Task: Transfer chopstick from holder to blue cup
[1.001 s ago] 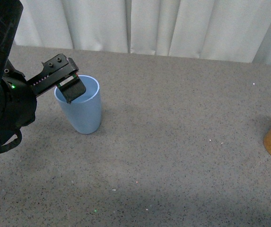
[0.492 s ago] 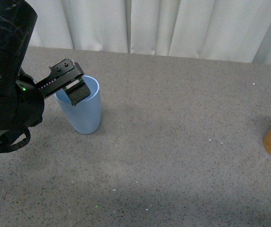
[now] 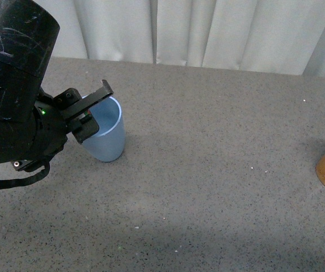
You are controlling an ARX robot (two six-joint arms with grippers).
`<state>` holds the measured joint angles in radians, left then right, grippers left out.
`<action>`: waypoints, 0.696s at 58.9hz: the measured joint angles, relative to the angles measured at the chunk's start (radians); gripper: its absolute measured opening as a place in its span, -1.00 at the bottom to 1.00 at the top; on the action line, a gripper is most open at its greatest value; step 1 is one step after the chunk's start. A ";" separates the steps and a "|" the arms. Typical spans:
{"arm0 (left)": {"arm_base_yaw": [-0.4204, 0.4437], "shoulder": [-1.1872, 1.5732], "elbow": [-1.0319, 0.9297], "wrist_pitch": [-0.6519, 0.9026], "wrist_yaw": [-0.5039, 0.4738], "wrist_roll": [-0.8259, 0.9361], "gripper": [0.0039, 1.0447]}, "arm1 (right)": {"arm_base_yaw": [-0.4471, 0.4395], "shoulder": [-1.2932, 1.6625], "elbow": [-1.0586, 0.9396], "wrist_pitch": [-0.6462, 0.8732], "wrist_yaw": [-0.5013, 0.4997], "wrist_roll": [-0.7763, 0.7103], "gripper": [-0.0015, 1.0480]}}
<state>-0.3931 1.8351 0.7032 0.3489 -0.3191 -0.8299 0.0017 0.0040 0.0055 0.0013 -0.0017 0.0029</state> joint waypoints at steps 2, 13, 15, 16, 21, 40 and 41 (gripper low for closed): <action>-0.003 -0.014 -0.003 0.000 0.001 0.006 -0.68 | 0.000 0.000 0.000 0.000 0.000 0.000 0.81; -0.021 -0.100 -0.013 0.011 0.036 0.095 -0.93 | 0.000 0.000 0.000 0.000 0.000 0.000 0.81; -0.030 -0.109 -0.013 0.011 0.049 0.120 -0.93 | 0.000 0.000 0.000 0.000 0.000 0.000 0.81; -0.035 -0.110 -0.013 0.011 0.055 0.132 -0.93 | 0.000 0.000 0.000 0.000 0.000 0.000 0.81; -0.059 -0.108 -0.003 0.010 0.091 0.195 -0.93 | 0.000 0.000 0.000 0.000 0.000 0.000 0.81; -0.179 -0.051 0.093 -0.031 0.167 0.367 -0.93 | 0.000 0.000 0.000 0.000 0.000 0.000 0.81; -0.183 -0.048 0.095 -0.033 0.167 0.370 -0.93 | 0.000 0.000 0.000 0.000 0.000 0.000 0.81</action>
<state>-0.5766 1.7870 0.7986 0.3161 -0.1516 -0.4595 0.0017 0.0040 0.0055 0.0013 -0.0017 0.0029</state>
